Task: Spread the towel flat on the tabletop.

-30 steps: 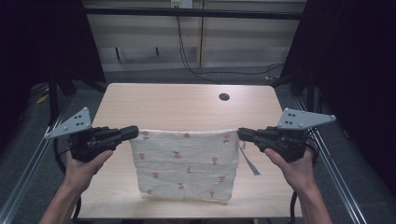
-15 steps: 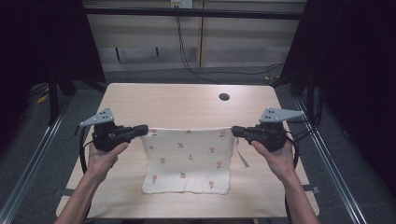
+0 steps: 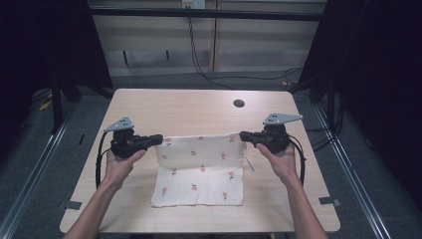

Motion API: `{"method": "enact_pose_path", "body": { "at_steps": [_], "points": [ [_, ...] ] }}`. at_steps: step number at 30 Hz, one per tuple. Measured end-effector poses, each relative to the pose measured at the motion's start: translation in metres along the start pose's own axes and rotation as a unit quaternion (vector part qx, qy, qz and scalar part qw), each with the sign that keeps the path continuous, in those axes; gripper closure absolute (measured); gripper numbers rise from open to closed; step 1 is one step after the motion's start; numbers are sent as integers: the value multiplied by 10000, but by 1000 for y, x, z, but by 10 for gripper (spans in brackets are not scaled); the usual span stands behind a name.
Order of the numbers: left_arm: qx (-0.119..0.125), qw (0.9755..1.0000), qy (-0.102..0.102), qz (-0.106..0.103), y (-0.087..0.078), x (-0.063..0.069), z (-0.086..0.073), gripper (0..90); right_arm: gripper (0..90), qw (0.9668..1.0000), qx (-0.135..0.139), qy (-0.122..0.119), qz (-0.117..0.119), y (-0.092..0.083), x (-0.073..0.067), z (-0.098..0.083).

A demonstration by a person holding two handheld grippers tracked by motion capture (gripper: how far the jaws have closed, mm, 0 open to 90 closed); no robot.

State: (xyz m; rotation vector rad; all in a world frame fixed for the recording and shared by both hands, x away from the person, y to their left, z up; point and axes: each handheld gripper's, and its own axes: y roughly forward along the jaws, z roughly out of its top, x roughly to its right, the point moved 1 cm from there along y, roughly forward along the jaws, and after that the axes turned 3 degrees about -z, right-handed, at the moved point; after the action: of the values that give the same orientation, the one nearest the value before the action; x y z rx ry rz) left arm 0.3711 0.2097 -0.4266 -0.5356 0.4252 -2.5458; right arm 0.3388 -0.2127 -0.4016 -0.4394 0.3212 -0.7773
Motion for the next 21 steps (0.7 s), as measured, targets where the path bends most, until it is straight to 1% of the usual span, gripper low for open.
{"method": "enact_pose_path", "body": {
  "at_steps": [2,4,6,7,8,9,10,11,13,15,18,19,21],
  "points": [
    [-49,9999,-88,35,6,-8,-3,872,883,10000,-30,58,-18,7,5,-1],
    [-138,9997,-169,75,11,-16,-6,870,881,9998,-78,169,79,15,13,-4],
    [-237,9994,-237,93,15,-22,-10,869,881,9996,-152,251,46,20,20,-7],
    [-237,9994,-237,93,15,-22,-10,869,881,9993,-222,288,45,24,23,-10],
    [-275,9993,-260,80,18,-25,-13,869,881,9992,-271,287,17,27,25,-11],
    [-275,9993,-260,80,18,-25,-13,869,881,9991,-315,280,14,30,25,-12],
    [-379,9989,-252,100,22,-26,-16,870,881,9990,-355,267,-26,32,26,-13],
    [-412,9988,-249,114,24,-27,-17,869,881,9989,-384,277,-39,35,27,-14],
    [-416,9987,-267,132,26,-29,-18,868,877,9986,-379,360,-86,40,29,-15],
    [-371,9984,-371,202,29,-32,-19,850,869,9985,-407,360,-121,44,30,-16],
    [-415,9981,-399,228,33,-36,-21,840,841,9976,-545,373,-208,51,35,-20],
    [-415,9981,-399,228,33,-36,-21,834,818,9974,-562,378,-249,53,37,-21],
    [-407,9975,-514,262,35,-40,-22,778,809,9966,-638,432,-291,55,42,-23]
  ]
}}
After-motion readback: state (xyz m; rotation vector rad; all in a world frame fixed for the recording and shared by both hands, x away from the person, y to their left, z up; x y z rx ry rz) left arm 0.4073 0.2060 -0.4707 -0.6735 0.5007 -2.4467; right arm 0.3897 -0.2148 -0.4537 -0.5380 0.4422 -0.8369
